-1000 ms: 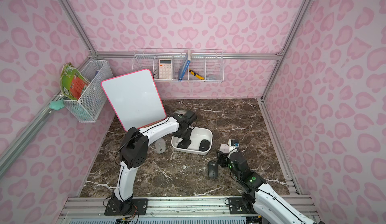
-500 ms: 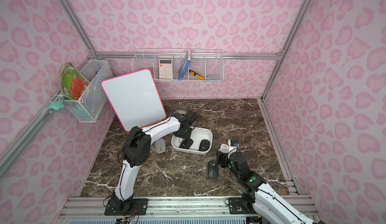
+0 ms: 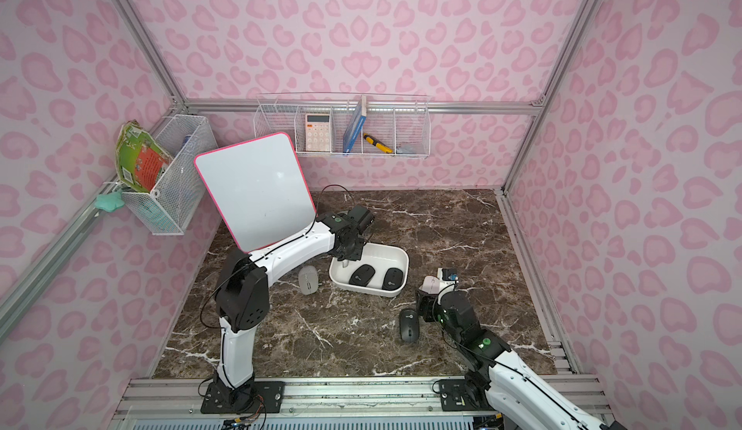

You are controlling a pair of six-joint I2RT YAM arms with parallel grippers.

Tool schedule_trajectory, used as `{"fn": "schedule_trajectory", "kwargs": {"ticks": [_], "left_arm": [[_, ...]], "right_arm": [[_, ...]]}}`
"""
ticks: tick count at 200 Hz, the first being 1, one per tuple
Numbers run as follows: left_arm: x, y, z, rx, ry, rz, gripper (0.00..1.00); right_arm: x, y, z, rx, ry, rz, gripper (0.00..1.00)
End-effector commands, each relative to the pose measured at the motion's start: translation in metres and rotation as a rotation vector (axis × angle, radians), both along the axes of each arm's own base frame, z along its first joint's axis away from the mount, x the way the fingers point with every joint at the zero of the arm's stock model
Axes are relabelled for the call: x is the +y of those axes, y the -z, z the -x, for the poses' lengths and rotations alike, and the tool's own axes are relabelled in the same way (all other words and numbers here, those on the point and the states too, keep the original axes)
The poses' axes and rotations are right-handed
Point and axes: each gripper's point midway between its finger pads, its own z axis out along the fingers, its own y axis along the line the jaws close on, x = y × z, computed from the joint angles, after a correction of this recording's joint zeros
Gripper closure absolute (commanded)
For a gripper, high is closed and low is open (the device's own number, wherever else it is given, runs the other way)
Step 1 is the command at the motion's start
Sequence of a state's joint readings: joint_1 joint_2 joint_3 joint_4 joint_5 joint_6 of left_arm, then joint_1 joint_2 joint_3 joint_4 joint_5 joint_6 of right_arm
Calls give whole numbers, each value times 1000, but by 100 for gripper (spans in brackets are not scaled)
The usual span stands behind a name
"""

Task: Take out the mouse from the storage box
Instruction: Pick up the mouse from the storage box, then place the mouse at the center of the board.

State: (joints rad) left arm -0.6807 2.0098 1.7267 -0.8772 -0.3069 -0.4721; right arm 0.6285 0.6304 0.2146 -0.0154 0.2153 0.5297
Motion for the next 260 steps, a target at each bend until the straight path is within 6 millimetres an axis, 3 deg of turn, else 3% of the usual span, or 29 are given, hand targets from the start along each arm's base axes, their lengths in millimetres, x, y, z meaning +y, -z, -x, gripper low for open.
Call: {"fn": "schedule_trajectory", "kwargs": {"ticks": [1,115,173,210,217,260], "left_arm": [[4,-18,7,-37,-13,5,76],[45,-65,82,-98,-90,-48,81],[52,-61,92,-90,-86,-67,82],[69,-77,102,-117,-106,-104,81],[74,-67,109,-97,-110,-122,81],[89,-51,136,-69,-130,-166,81]], "right_arm": [[6,-9,-1,-40,-28,-25,19],[3,-14,0,-68,-20,-38,19],[0,-17,1,-84,-6,-53,19],[1,-14,1,-74,-12,-43,19],[2,-14,0,-69,-15,-41,19],[5,-8,-3,-40,-19,-18,19]]}}
